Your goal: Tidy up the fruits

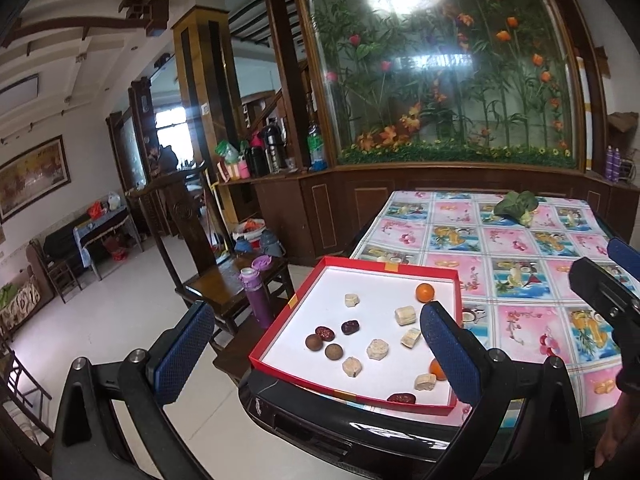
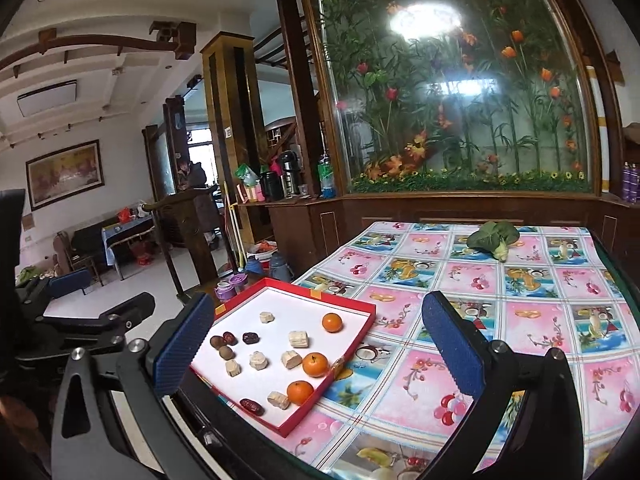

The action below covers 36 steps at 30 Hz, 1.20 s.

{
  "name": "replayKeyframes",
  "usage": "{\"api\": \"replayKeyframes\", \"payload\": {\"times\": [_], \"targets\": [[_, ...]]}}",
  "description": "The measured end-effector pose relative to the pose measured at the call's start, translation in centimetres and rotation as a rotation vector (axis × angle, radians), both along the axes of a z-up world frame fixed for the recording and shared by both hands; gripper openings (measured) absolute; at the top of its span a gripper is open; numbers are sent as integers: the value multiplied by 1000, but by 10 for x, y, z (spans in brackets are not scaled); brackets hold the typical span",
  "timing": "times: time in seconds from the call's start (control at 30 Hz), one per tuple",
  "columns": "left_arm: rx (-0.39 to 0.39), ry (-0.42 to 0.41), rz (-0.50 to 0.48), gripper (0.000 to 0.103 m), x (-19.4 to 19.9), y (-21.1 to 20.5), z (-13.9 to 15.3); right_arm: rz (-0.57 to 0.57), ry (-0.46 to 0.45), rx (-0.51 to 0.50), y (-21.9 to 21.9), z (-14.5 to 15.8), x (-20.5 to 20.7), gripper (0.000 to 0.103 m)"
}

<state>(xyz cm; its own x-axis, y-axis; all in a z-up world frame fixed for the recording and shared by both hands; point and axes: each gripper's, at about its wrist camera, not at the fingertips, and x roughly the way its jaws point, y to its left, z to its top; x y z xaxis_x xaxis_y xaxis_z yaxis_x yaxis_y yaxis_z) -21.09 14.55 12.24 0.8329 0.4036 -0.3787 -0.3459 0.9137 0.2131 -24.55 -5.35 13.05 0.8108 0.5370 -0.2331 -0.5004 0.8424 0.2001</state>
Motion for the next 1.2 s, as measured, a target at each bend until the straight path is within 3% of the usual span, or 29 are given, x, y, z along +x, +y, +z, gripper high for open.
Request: {"api": "replayKeyframes", "payload": {"times": [0.17,0.5,1.2], "targets": [[38,-30,-19,103,-15,-4,9,-29,-11,12,-7,8,-17,103],[2,-102,-43,103,-42,6,20,-68,-73,11,-6,17,-56,103],[-55,-119,4,103,-53,33,15,-11,-76,-27,35,15,-65,103]]}}
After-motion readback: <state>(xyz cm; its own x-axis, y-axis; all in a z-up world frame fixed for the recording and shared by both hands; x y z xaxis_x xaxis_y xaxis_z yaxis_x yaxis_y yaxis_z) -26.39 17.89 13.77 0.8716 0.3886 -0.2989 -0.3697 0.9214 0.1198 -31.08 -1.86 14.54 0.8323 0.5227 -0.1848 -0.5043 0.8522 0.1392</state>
